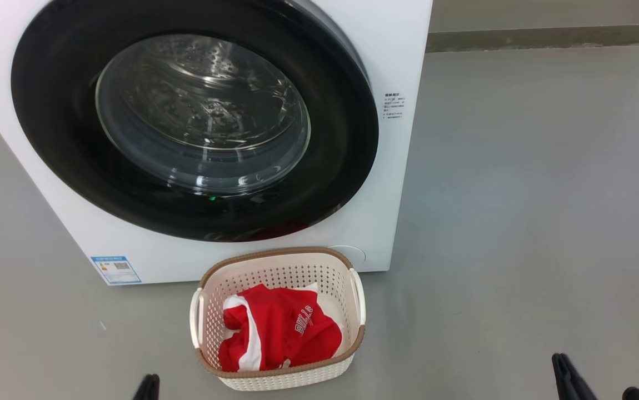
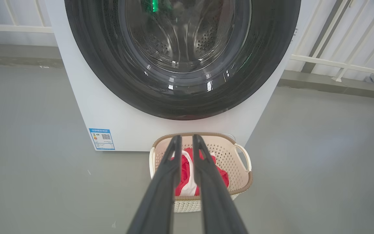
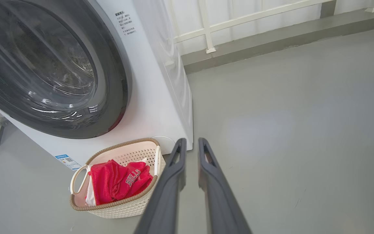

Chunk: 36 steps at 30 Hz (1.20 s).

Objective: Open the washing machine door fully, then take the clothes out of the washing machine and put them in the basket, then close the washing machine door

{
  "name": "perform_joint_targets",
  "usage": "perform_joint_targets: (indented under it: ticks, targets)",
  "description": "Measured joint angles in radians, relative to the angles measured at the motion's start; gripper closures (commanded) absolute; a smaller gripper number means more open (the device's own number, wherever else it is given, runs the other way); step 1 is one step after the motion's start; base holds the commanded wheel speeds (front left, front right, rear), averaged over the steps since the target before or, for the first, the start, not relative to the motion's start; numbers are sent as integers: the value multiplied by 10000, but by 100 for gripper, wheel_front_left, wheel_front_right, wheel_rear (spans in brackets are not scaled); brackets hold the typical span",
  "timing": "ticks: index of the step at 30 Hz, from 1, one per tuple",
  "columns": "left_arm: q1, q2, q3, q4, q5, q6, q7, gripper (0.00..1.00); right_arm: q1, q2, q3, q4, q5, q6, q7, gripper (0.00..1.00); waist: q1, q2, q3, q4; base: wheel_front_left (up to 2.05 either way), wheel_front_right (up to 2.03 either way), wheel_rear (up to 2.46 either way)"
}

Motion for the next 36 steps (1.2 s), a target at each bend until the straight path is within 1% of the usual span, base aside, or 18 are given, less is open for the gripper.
perform_joint_targets:
  ticks: [4, 6, 11, 18, 19, 36]
  targets:
    - [26, -247, -94, 476, -2, 0, 25, 100, 1, 272, 31, 477, 0, 0, 4, 100, 0, 0, 1, -1, 0, 0, 0]
    - [30, -309, -102, 523, -115, 0, 82, 100, 1, 316, 31, 514, 75, 0, 50, 100, 0, 0, 4, -5, 0, 0, 0]
    - [29, -311, -81, 523, -652, 2, 188, 100, -2, 320, 13, 508, 570, 0, 196, 100, 5, 0, -9, -15, 0, 0, 0]
    - [2, -318, -38, 520, -1386, 2, 420, 100, -39, 343, -13, 483, 1189, 0, 439, 100, 3, 0, 27, -30, 0, 0, 0]
    - [-17, -324, -21, 518, -1630, 2, 460, 100, -41, 347, -25, 477, 1333, 0, 458, 100, 2, 0, 32, -34, 0, 0, 0]
    - [-195, -359, 73, 508, -3271, 2, 928, 100, -311, 403, -115, 357, 2721, 0, 936, 100, 2, 0, 64, -65, 0, 0, 0]
